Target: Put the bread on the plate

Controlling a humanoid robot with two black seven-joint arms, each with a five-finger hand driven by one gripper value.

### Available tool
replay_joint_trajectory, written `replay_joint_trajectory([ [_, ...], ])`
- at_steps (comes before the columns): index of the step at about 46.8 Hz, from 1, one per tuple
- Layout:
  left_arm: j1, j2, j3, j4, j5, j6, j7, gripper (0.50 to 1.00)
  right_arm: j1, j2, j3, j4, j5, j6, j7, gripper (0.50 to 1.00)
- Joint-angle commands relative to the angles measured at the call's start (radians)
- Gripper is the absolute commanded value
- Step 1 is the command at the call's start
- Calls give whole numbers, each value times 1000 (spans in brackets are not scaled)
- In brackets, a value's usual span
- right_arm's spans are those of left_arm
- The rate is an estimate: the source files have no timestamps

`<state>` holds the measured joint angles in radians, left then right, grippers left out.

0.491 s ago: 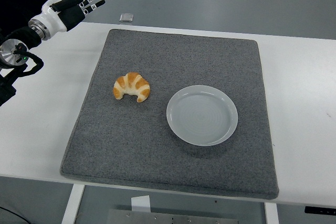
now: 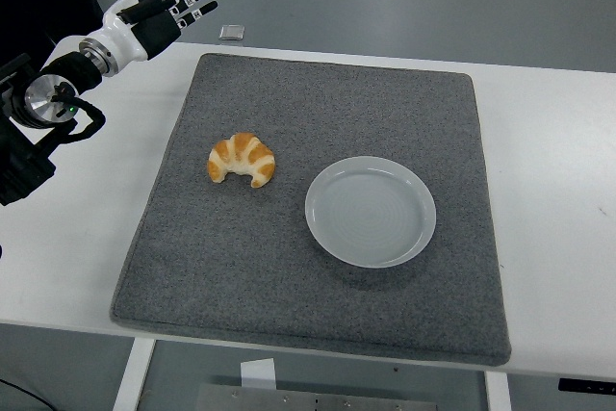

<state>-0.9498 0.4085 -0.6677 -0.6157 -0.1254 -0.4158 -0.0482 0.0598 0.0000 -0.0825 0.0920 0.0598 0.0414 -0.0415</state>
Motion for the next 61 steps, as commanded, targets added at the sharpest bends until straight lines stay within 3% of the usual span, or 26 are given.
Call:
replay_joint_trajectory([
  [1, 0, 0, 5, -7, 13, 0, -1, 999, 0, 0, 0, 0, 0, 0, 0, 954],
  [9, 3, 12, 16, -52, 52, -3, -2, 996, 0, 0, 0, 0, 0, 0, 0, 952],
  [17, 2, 35, 3, -105, 286, -3, -2, 996, 0, 0, 1, 0, 0, 0, 0, 952],
  [34, 11, 93, 14, -249, 622, -3, -10, 996, 0, 0, 0, 0, 0, 0, 0, 954],
  [47, 16, 130, 16, -283, 868, -3, -24, 996, 0, 0, 0, 0, 0, 0, 0, 952],
  [61, 57, 164, 30, -375, 1105, -1, -96, 996, 0, 0, 0, 0, 0, 0, 0, 952],
])
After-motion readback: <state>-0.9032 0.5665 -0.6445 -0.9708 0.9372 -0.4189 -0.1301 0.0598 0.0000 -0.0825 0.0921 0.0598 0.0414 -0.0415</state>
